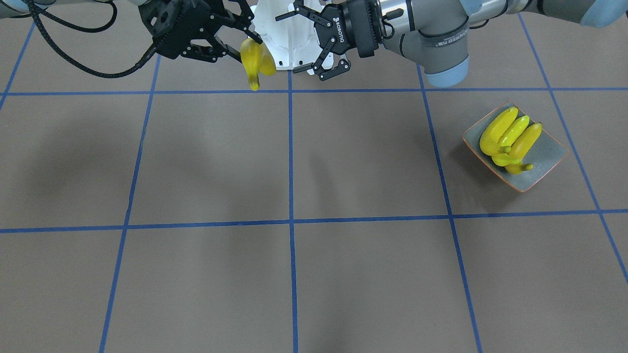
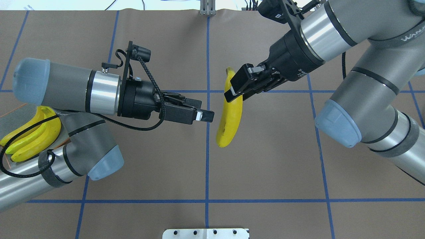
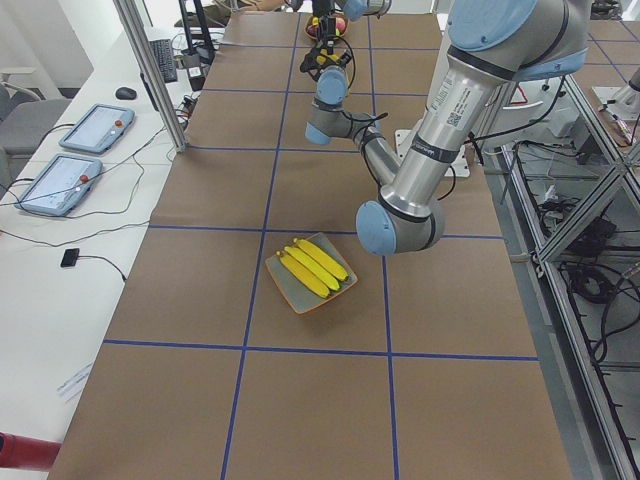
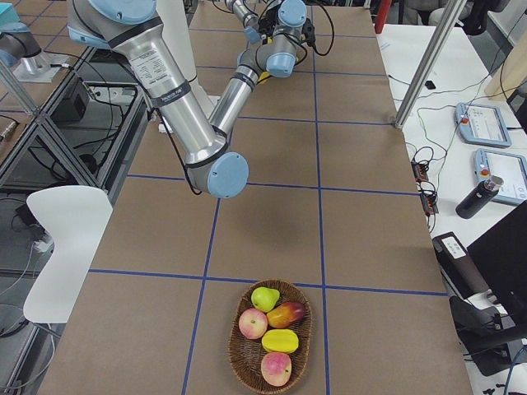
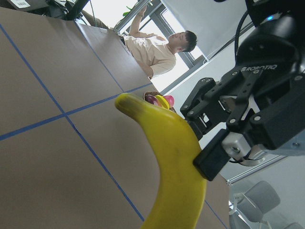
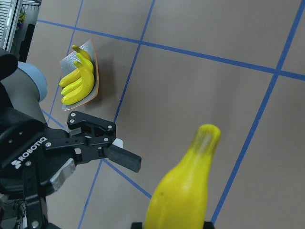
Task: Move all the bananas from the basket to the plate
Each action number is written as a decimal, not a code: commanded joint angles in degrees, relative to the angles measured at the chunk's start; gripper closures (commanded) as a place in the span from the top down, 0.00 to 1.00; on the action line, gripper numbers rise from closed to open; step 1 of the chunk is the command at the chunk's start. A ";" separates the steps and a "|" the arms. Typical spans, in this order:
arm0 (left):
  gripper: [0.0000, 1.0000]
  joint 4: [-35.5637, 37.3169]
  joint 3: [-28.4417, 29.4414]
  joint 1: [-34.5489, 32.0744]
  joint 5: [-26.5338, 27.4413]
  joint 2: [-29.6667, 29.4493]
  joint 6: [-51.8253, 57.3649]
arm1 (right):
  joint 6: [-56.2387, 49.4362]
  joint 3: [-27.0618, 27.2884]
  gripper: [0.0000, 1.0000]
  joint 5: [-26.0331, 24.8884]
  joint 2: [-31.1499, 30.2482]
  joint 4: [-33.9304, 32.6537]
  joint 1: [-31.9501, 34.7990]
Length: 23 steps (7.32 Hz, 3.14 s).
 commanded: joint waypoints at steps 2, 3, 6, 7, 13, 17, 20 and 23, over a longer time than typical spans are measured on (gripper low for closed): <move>0.99 -0.34 0.00 1.63 1.37 -0.02 -0.01 | 0.77 0.07 0.00 0.00 1.05 0.17 -0.17; 0.99 -0.34 -0.09 1.98 1.37 -0.02 -0.01 | 1.48 -0.02 0.00 -0.09 2.01 0.17 -0.17; 0.99 -2.27 -0.17 4.52 3.73 -0.02 0.08 | 1.49 -0.02 0.00 -0.18 2.37 0.17 -0.17; 0.99 -2.80 -0.18 5.67 4.97 -0.10 0.08 | 1.49 -0.02 0.00 -0.18 2.46 0.17 -0.17; 0.87 -2.72 2.01 9.27 10.94 -3.87 0.08 | 1.92 -0.02 0.00 -0.18 2.72 0.17 -0.26; 0.00 -3.68 1.85 14.47 15.88 -4.06 -4.84 | 1.84 -2.90 1.00 8.62 0.70 4.83 10.04; 0.00 -4.12 -0.87 14.47 15.88 -0.47 -7.04 | 1.40 -4.15 1.00 15.20 -1.14 5.00 17.74; 0.00 -2.99 -0.79 13.86 15.96 2.60 -7.04 | 1.05 -5.72 1.00 9.07 -7.27 4.92 23.01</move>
